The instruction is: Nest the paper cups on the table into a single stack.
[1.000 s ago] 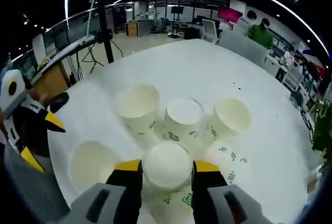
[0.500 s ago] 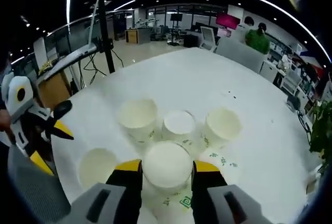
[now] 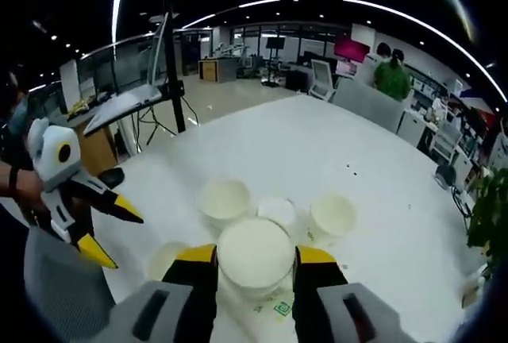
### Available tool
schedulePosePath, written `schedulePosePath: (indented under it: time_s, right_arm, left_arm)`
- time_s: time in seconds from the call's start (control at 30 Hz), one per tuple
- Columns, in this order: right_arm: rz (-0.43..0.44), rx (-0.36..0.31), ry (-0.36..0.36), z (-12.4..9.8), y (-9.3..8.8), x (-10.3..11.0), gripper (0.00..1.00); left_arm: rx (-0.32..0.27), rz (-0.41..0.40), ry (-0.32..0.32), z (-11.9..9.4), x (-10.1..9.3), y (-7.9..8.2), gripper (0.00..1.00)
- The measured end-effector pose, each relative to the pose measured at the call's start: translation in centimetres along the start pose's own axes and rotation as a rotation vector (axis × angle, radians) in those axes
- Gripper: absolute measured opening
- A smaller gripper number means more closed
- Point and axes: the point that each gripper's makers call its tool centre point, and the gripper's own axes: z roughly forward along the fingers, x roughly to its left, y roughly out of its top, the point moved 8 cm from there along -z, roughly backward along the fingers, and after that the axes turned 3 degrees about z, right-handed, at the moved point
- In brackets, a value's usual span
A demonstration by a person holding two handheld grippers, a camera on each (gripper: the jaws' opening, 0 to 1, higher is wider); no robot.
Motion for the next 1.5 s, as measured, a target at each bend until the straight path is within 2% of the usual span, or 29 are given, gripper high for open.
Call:
schedulePosePath:
  time_s: [0.3, 0.7, 0.87, 1.07, 1.27, 1.37, 1.5]
  right_arm:
    - [-0.064, -0.040, 0.071, -0.7, 1.5, 1.8, 0.35]
    - [-0.120, -0.066, 0.111, -1.6, 3.4, 3.1, 0.35]
    - [-0.131, -0.074, 0.126, -1.8, 4.0, 3.6, 0.35]
    - [-0.106, -0.100, 0.185, -1.9, 4.5, 4.5, 0.35]
    - [-0.072, -0.117, 0.239, -1.8, 4.7, 5.1, 0.35]
    - [-0.072, -0.129, 0.293, -1.9, 4.8, 5.7, 0.35]
    - [-0.074, -0.131, 0.327, -1.9, 4.7, 6.1, 0.35]
  left_arm:
    - [-0.029, -0.011, -0.014, 0.5, -0.1, 1.4, 0.48]
    - [-0.054, -0.024, -0.023, 1.5, 0.2, 2.4, 0.47]
    - [-0.055, 0.000, -0.026, 2.1, 0.4, 2.6, 0.47]
    - [-0.065, 0.024, -0.036, 2.3, 0.4, 3.2, 0.45]
    - [-0.096, 0.032, -0.047, 2.5, 0.5, 3.5, 0.38]
    - [-0.114, 0.046, -0.054, 2.2, 0.3, 3.6, 0.31]
    - [-0.126, 0.060, -0.076, 1.8, 0.2, 3.7, 0.21]
